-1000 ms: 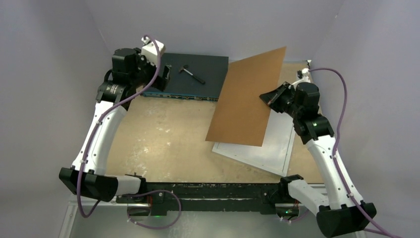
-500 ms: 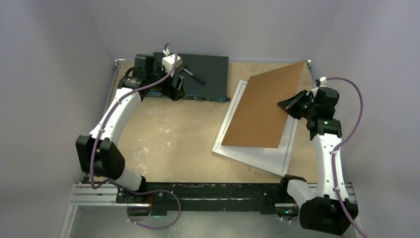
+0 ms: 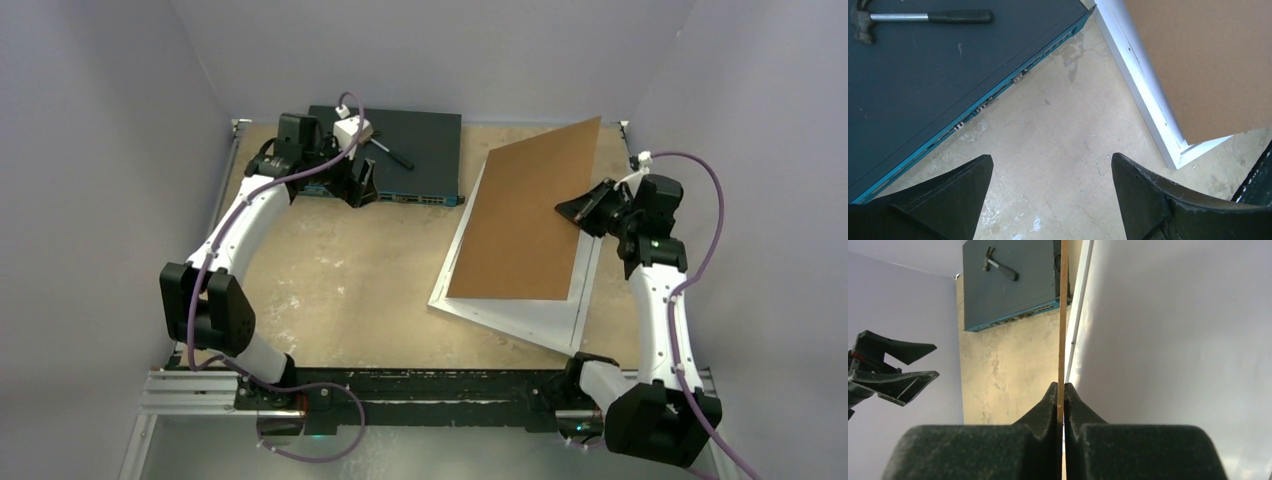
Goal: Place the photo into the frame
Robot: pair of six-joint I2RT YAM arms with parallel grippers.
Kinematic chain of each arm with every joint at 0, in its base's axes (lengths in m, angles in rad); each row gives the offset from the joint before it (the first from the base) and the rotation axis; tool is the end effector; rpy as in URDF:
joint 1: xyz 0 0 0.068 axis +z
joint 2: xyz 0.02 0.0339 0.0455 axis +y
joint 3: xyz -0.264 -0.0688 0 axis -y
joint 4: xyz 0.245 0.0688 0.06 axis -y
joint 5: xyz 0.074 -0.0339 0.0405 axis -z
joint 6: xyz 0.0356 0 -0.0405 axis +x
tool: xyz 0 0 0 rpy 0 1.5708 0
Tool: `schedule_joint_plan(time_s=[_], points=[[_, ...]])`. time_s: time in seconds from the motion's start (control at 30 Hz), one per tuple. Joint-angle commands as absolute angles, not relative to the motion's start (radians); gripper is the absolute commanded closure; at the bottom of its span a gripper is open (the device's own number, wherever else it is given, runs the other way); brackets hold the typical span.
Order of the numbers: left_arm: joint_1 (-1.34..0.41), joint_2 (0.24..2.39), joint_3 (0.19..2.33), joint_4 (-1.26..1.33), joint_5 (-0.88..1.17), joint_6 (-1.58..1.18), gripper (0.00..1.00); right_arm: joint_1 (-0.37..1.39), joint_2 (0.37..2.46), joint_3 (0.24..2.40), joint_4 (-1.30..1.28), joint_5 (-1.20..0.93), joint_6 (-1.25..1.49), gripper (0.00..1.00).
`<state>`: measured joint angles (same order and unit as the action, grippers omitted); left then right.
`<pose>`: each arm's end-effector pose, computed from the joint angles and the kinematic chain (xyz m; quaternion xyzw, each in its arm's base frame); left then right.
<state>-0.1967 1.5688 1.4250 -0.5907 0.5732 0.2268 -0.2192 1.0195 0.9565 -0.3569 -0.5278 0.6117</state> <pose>0.3372 -0.0869 0.3321 0.2965 0.8329 -0.2524 0.3933 0.2242 -0.0316 0.3401 0.1970 0.7983 0.3171 0.4726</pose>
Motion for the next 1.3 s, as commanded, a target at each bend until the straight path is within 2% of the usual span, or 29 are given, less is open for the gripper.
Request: schedule_joint_plan(time_s=[0.0,0.5,1.27], points=[[-0.194,1.526,1.412,-0.566,0.598,0.257,0.14,-0.227,1.015,0.95,-0.222,-0.564,0.625,1.0],[-0.193,1.531,1.42,-0.575,0.591,0.264,0.15,-0.231,0.986,0.824,-0.171,-0.556,0.636,1.0],[-0.193,1.514,1.41,-0.586,0.592,0.269,0.16,-0.245,0.895,0.766,-0.207,-0.489,0.615,1.0]])
